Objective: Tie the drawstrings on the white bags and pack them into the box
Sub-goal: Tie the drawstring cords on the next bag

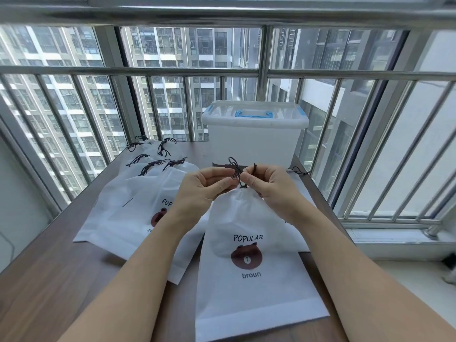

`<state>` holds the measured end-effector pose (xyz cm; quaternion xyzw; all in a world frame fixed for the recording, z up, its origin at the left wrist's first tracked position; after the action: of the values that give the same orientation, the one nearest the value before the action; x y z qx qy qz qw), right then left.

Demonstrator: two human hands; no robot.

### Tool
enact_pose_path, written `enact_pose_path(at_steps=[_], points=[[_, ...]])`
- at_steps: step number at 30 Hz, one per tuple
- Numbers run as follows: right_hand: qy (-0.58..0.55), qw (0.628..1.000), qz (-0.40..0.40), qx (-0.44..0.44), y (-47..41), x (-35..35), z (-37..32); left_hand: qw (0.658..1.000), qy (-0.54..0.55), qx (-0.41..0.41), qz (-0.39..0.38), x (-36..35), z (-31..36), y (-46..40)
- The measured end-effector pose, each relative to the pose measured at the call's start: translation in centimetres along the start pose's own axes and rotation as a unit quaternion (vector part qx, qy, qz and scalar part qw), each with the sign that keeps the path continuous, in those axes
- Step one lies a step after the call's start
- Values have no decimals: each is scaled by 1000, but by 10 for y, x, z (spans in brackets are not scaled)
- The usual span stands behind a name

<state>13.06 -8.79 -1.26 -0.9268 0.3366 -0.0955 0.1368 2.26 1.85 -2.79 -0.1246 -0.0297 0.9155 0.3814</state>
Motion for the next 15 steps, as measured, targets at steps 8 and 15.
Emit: enact_pose_path(at_steps=[8,15], points=[[-92,995,-11,-48,2,-9,7,994,-107,-32,21,1,-1,0],[-26,999,23,3,0,-7,3,996,-88,2,1,0,-4,3]])
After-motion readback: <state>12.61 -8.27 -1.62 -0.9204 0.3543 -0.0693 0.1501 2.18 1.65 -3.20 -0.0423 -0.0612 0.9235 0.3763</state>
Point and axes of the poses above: each hand's wrist, its own y-axis away from the middle knuckle, its own x-axis out of the back of the hand, z = x × y, the point moved 8 cm from there along -y, towards the middle knuckle, and after that the axes turned 9 degrees about z, right-handed, at the moved point
